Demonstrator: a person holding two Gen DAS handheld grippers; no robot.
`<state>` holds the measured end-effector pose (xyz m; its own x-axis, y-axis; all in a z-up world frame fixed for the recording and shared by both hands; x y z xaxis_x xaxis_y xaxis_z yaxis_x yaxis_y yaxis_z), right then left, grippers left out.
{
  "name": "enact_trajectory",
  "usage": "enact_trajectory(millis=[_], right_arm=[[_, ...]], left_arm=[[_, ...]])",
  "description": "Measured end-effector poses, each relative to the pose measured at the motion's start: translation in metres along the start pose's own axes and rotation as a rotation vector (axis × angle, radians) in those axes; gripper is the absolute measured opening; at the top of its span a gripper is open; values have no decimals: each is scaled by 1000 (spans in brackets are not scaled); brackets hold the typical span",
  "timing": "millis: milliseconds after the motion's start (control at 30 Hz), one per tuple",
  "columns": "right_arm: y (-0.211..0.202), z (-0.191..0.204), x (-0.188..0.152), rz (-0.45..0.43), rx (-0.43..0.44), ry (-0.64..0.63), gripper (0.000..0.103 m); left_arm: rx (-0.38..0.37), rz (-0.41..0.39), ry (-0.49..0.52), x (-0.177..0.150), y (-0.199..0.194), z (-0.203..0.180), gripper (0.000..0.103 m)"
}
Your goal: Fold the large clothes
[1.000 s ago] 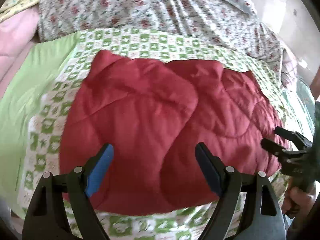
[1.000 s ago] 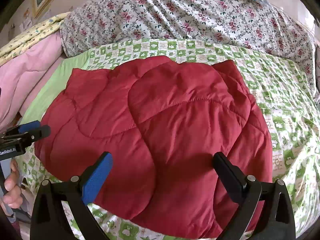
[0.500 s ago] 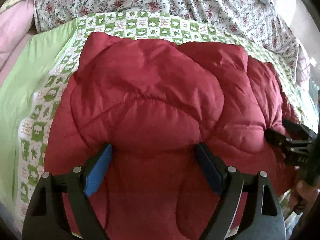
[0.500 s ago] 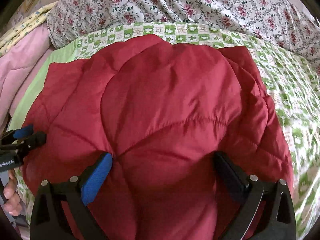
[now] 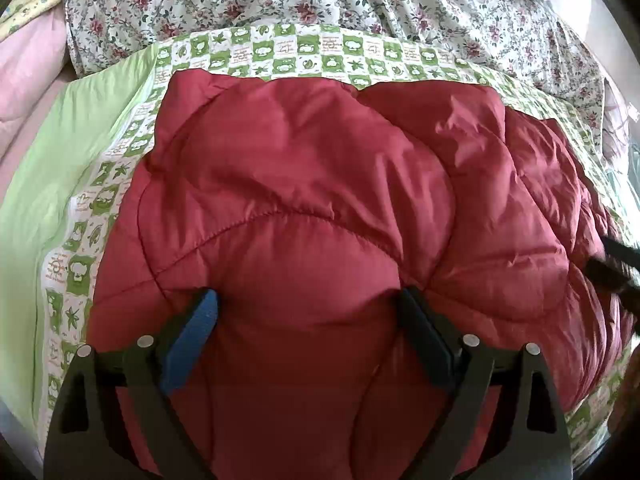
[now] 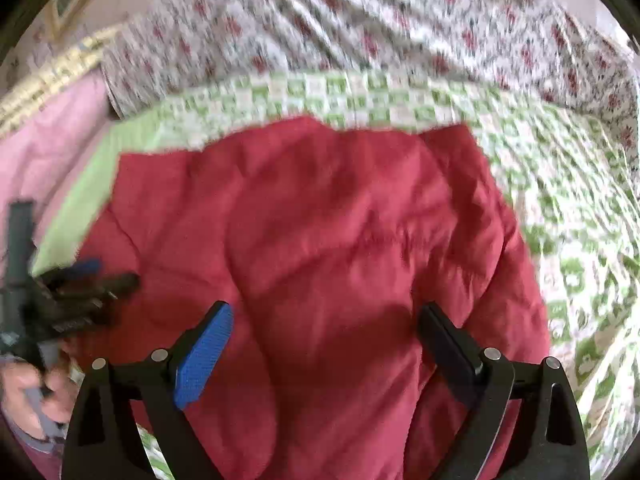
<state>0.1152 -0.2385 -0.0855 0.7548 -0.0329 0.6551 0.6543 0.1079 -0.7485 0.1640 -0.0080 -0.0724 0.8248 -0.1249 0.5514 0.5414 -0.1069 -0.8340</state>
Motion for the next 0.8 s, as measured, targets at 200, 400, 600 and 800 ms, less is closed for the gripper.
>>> enact_trajectory(millis=[200, 400, 600, 800], right_arm=[[23, -2, -4, 17, -17, -5, 98], [23, -2, -4, 12, -14, 0, 99], [22, -2, -4, 10, -13, 7, 99], [-16, 4, -13, -45, 13, 33, 96]], left_arm=[[0, 4, 4, -1, -3, 1, 92], [3, 7, 7, -6, -10, 1, 92], [-44, -14, -19, -17, -41, 5, 91], [-76, -17, -31, -34, -58, 14, 91]])
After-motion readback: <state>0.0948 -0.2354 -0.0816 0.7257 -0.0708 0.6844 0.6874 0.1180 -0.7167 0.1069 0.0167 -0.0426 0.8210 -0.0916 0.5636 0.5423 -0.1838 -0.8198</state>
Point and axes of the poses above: each gripper's, at about its wrist camera, not at the fingertips, and y roughly the way its jaws point, z to its left, x to its top, the point moved 3 cm from there along y, roughly the way its jaws point, and after that the axes turned 3 degrees about -y, right-handed, at the moved point
